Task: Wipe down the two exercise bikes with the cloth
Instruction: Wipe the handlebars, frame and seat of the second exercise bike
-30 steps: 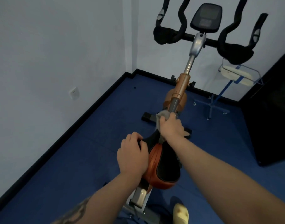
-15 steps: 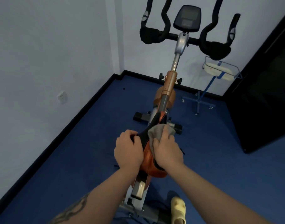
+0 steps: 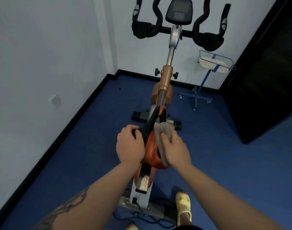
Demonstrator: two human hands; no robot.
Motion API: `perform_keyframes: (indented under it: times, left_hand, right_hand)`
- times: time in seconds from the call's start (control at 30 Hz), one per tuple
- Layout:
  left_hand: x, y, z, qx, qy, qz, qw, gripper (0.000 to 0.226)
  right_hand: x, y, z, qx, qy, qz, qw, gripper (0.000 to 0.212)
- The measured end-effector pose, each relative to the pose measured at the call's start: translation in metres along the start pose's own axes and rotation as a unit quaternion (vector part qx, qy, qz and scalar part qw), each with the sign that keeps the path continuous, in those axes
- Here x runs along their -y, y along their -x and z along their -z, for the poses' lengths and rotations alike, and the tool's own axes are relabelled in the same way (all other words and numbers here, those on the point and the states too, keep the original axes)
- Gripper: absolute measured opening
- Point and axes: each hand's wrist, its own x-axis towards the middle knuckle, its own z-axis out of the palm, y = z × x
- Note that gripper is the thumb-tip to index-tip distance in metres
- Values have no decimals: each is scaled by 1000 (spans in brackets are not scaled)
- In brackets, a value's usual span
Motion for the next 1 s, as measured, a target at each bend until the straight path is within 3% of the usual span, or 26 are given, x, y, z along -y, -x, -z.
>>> perform_keyframes:
  times: [0.07,0.17,0.23,0.3,0.37,0.47,0.53,0.7,0.73,0.87,0.9,1.0]
  left_hand:
    - [1,0,1,0,-2,-3,1000,17]
    - [3,1,0,-6,2,-9,1000,17]
    - [1,0,0,-12,-8,-11,1000,17]
    - [-1,0,-1,-13,-13,-7,1000,17]
    - [-1,1,0,-12,-6,-4,1000,17]
    - [-1,2,1,-18,-1,-6,1000,16]
    - [-1,3,-1,-28,-10,-9,1000,15]
    - [-2,2,-3,-30,-24,11,999,16]
    - [-1,2,-3,-34,-24,16,999,16]
    - [-3,4,-7,-66,-31,36,997,18]
    - [-5,5,-8,-82,-40,36,995,18]
    - [-12,9,-11,-130,-93,38,986,20]
  right_hand:
    - [-1,10,-8,-29,-67,-58,996,46]
    - [-10,53,-27,-94,-75,7,993,60]
    - [-8,33,-17,-65,-70,-12,995,56]
    - [4,-8,-2,9,-38,-107,993,53]
    - [14,-25,3,37,-7,-140,989,56]
    - [9,6,-11,-31,104,-17,994,58]
    - [2,11,-11,-41,121,27,991,60]
    - [34,-73,-9,45,48,-151,986,59]
    - [35,-74,-10,49,53,-142,987,60]
    - [7,-28,-7,43,107,79,990,74]
    - [1,-33,-6,54,92,94,990,75]
    - [11,-87,-10,71,9,15,997,72]
